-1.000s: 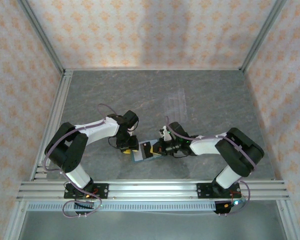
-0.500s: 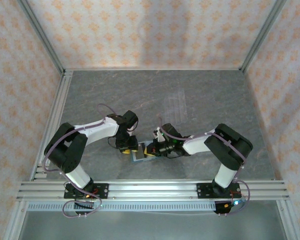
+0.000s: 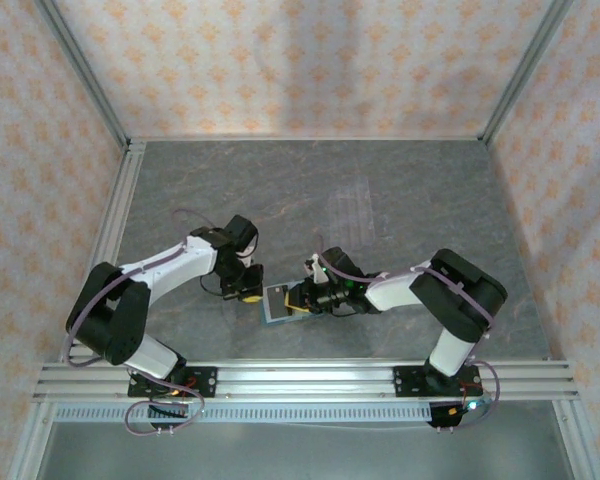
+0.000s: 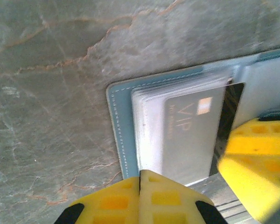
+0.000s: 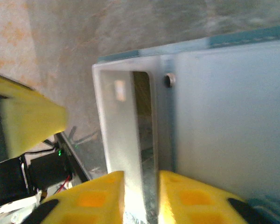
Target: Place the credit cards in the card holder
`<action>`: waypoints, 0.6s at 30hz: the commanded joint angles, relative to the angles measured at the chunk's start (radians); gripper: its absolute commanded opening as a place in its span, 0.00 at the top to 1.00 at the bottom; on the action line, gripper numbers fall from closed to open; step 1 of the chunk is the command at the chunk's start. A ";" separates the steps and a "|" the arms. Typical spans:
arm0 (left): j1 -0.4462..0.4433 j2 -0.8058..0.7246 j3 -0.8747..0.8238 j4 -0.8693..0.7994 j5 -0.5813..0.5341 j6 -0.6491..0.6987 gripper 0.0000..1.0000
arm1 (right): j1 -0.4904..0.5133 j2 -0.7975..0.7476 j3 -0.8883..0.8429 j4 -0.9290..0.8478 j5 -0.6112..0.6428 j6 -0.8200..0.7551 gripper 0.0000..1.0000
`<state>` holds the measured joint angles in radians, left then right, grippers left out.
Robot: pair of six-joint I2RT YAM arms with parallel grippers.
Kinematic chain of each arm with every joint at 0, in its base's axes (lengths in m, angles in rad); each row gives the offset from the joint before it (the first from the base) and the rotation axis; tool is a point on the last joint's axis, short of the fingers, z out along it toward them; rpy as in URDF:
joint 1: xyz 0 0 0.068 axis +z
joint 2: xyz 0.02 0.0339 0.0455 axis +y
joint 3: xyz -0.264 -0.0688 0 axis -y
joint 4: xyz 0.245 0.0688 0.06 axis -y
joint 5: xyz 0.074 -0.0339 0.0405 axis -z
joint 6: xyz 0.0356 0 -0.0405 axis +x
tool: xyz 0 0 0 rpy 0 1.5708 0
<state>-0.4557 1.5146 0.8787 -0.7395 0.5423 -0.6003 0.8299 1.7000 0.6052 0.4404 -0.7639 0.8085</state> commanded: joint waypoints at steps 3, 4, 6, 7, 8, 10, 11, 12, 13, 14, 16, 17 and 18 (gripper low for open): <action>0.002 0.042 -0.021 0.015 0.009 0.004 1.00 | 0.005 -0.046 0.041 -0.123 0.022 -0.049 0.65; 0.002 0.051 -0.020 0.023 0.011 0.004 1.00 | 0.004 -0.052 0.050 -0.141 0.024 -0.057 0.64; 0.002 0.067 -0.016 0.032 0.013 0.005 1.00 | 0.005 -0.061 0.073 -0.187 0.031 -0.076 0.63; 0.002 0.074 -0.016 0.034 0.013 0.005 1.00 | 0.005 -0.061 0.087 -0.213 0.036 -0.087 0.63; 0.002 0.080 -0.017 0.040 0.012 0.005 1.00 | 0.005 -0.059 0.100 -0.228 0.037 -0.095 0.63; 0.002 0.090 -0.024 0.049 0.010 0.005 1.00 | 0.005 -0.044 0.120 -0.239 0.033 -0.099 0.63; 0.002 0.096 -0.026 0.052 0.011 0.005 1.00 | 0.004 -0.036 0.125 -0.238 0.031 -0.098 0.63; 0.002 0.101 -0.030 0.057 0.011 0.005 1.00 | 0.005 -0.027 0.132 -0.236 0.026 -0.098 0.64; 0.002 0.103 -0.034 0.061 0.011 0.005 1.00 | 0.005 -0.016 0.137 -0.234 0.024 -0.097 0.65; 0.001 0.104 -0.039 0.065 0.012 0.004 1.00 | 0.005 -0.007 0.141 -0.231 0.021 -0.095 0.66; 0.002 0.101 -0.046 0.071 0.012 0.000 1.00 | 0.005 0.009 0.146 -0.218 0.015 -0.090 0.71; 0.002 0.101 -0.048 0.073 0.011 0.000 1.00 | 0.005 0.018 0.149 -0.211 0.010 -0.086 0.72; 0.002 0.102 -0.050 0.074 0.011 0.002 1.00 | 0.005 0.025 0.154 -0.207 0.007 -0.084 0.72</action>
<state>-0.4561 1.6093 0.8482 -0.6788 0.5468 -0.6014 0.8307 1.6970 0.7338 0.2386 -0.7528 0.7319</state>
